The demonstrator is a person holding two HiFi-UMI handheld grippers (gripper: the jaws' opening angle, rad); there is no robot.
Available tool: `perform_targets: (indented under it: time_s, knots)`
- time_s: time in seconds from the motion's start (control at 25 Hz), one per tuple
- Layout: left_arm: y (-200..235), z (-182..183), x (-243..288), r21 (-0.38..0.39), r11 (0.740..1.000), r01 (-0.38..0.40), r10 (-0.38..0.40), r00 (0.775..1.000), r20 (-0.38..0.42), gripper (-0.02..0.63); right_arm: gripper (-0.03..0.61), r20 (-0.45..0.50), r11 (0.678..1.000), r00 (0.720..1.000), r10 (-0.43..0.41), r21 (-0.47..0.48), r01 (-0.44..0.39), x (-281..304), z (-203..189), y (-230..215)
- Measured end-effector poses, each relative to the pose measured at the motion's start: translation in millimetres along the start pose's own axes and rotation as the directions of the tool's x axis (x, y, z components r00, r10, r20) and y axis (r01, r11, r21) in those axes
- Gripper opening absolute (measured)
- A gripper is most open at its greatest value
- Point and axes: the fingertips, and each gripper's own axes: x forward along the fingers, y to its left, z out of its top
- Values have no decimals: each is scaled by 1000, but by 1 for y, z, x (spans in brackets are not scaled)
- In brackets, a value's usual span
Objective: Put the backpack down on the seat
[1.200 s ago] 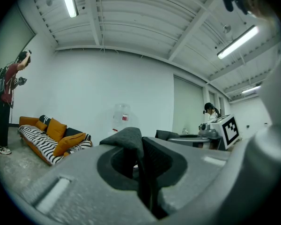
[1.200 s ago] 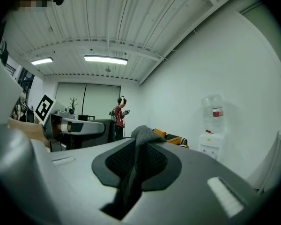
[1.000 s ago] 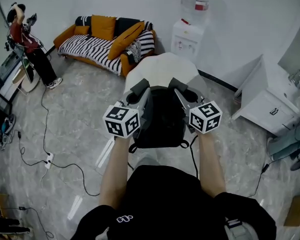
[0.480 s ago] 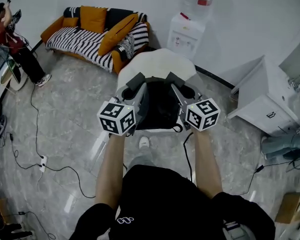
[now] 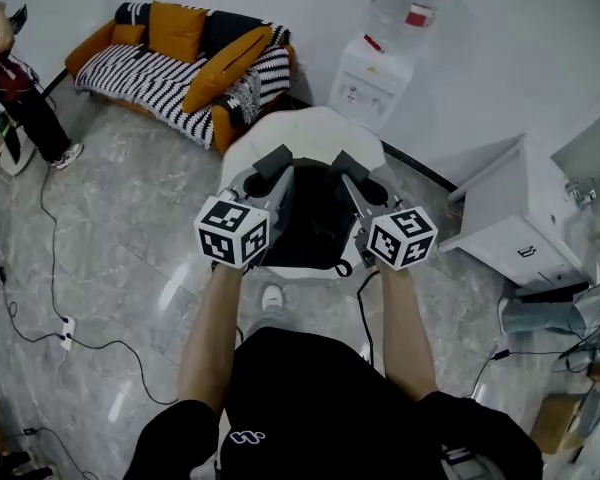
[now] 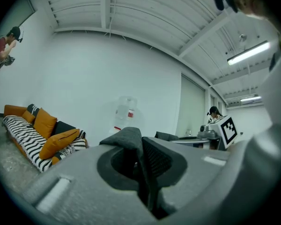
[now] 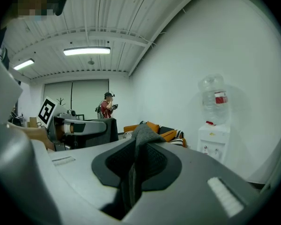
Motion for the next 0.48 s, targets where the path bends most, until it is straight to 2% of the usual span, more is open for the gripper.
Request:
perform_targets:
  time_s: [0.48]
  knots:
    - [72, 8, 65, -15, 999, 50, -50, 999, -13, 29, 37, -33, 999, 999, -36, 4, 36, 70, 2, -44]
